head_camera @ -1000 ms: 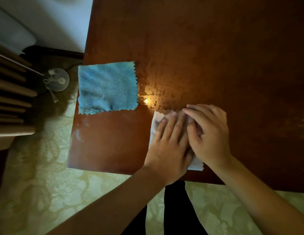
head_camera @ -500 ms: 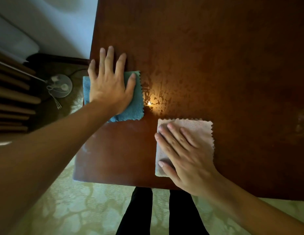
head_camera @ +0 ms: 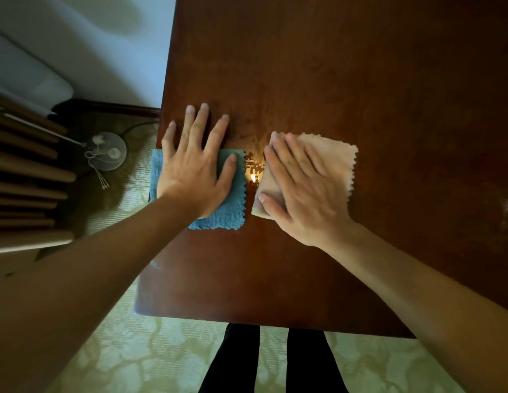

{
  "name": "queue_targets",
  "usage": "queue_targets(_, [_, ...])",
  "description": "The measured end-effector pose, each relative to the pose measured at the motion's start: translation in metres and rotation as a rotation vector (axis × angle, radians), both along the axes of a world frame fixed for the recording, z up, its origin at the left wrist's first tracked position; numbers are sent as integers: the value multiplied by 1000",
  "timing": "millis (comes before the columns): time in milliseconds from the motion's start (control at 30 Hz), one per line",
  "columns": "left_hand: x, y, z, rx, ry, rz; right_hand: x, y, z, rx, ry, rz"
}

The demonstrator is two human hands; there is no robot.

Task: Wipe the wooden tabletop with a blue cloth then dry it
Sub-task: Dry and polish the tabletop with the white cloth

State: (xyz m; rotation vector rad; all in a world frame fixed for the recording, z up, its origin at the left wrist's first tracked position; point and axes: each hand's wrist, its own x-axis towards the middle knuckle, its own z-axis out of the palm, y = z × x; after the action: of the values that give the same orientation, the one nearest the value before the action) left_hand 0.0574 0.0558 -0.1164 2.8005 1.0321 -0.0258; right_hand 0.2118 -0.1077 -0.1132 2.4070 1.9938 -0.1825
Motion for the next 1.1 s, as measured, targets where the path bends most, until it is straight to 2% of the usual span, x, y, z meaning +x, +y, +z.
queue_targets(233, [0,-1,2,-26,-19,2,-48,-75,-8,41,2,172])
queue_targets(367, [-1,-1,1,-27,-67,-9,-21,-47,-6,20,11,260])
queue_targets(500, [-1,-1,1,-18,-62,-45,16,30,1,-14,0,89])
queue_targets(600, [-1,0,1,-13,-61,-38,25,67,7,-54,-32,38])
queue_targets(867, [-1,0,3,-41,-60,-29,-27,-27,0,55,86,130])
queue_targets(1033, [-2,0,3,-51,-77,-19,11,-1,0,23,70,216])
queue_targets(1100, [-2,0,3,-53,-87,-18,38,31,0,-12,25,169])
